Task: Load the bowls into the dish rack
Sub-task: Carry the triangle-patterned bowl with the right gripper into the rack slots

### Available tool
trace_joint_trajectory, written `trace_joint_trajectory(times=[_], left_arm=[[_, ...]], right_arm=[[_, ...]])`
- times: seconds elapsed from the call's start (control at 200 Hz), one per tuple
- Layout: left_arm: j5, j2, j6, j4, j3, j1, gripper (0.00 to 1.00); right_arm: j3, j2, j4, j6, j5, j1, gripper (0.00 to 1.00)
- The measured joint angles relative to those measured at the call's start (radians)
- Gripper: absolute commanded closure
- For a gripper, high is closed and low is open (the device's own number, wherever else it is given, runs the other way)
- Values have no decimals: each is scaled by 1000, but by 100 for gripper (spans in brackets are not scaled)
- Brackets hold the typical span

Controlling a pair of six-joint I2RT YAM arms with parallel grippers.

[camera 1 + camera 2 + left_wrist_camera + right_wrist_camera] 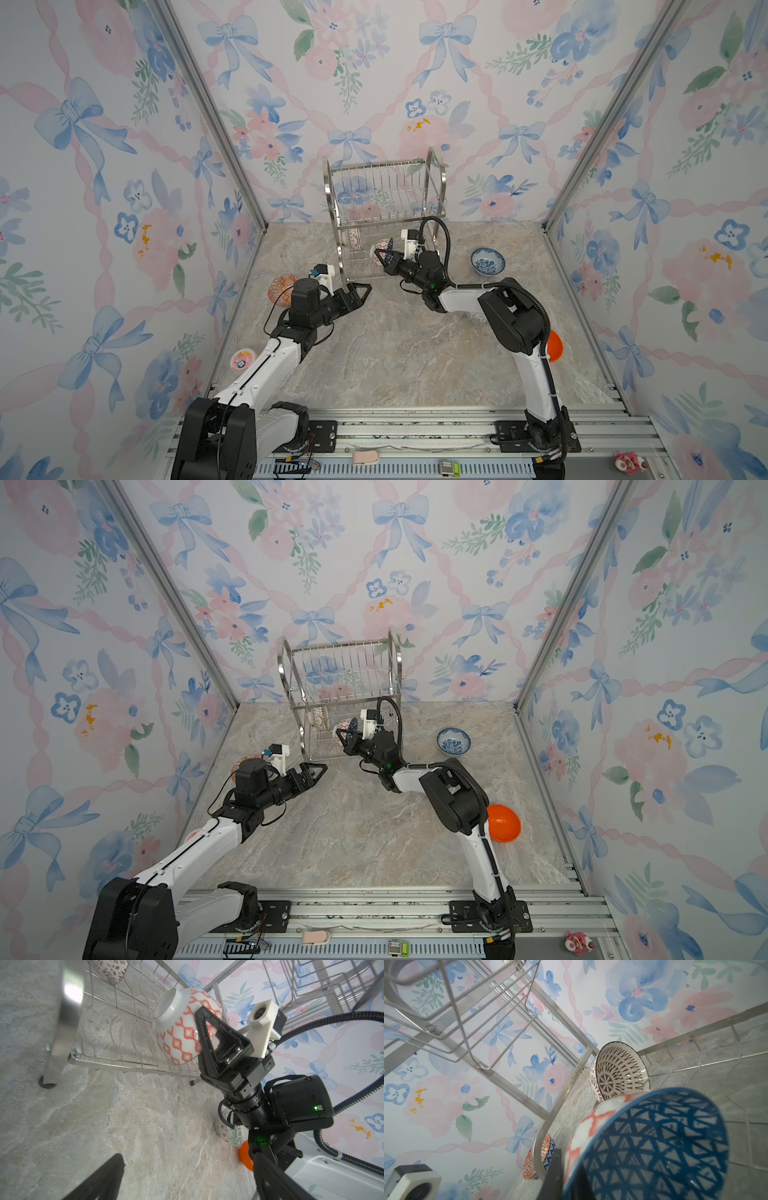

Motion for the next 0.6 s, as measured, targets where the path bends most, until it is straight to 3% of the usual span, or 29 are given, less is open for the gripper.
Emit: trace_joint_trajectory(times=[0.6], left_arm=[[-23, 53, 0, 22, 61, 0, 2]], right_arm=[[335, 242, 9, 22, -32, -13, 100]])
